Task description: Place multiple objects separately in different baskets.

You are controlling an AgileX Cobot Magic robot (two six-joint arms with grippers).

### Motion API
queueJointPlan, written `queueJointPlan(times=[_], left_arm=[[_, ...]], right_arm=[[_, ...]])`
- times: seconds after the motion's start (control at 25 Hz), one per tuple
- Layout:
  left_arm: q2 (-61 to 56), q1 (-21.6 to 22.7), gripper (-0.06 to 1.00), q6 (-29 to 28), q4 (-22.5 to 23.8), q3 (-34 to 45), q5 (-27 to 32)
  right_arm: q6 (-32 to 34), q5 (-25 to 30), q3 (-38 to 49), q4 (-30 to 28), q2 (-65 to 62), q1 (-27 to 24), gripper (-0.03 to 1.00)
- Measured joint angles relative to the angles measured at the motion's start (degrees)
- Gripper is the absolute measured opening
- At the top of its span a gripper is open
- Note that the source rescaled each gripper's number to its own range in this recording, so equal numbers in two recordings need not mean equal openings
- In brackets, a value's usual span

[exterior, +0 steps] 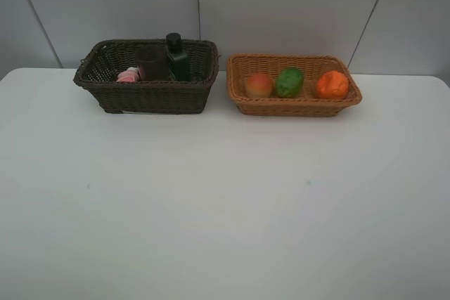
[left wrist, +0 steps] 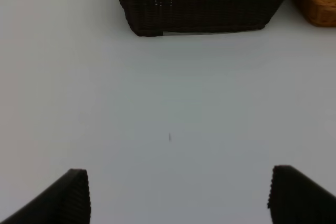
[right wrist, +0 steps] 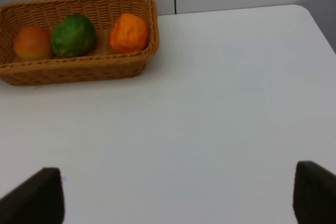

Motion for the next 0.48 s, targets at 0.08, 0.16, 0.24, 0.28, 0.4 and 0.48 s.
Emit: queueJointPlan(times=[0.08, 0.16, 0.24, 0.28, 0.4, 0.48], left_arm=[[0.0, 0.0, 0.89, 0.0, 0.0, 0.0, 0.0], [0.0, 0.0, 0.89, 0.0, 0.0, 0.0, 0.0], [0.0, 0.0, 0.89, 0.0, 0.0, 0.0, 0.0], [0.0, 0.0, 0.89, 0.0, 0.0, 0.0, 0.0], [0.0, 0.0, 0.89, 0.0, 0.0, 0.0, 0.0], [0.0, 0.0, 0.89, 0.0, 0.0, 0.0, 0.0]], right_arm=[[0.0, 0.0, 0.0, 0.0, 0.0, 0.0, 0.90], [0.0, 0.0, 0.0, 0.0, 0.0, 0.0, 0.90], [0.0, 0.0, 0.0, 0.0, 0.0, 0.0, 0.90], [0.0, 0.0, 0.0, 0.0, 0.0, 0.0, 0.90], [0.0, 0.0, 0.0, 0.0, 0.0, 0.0, 0.90], [0.0, 0.0, 0.0, 0.0, 0.0, 0.0, 0.90]])
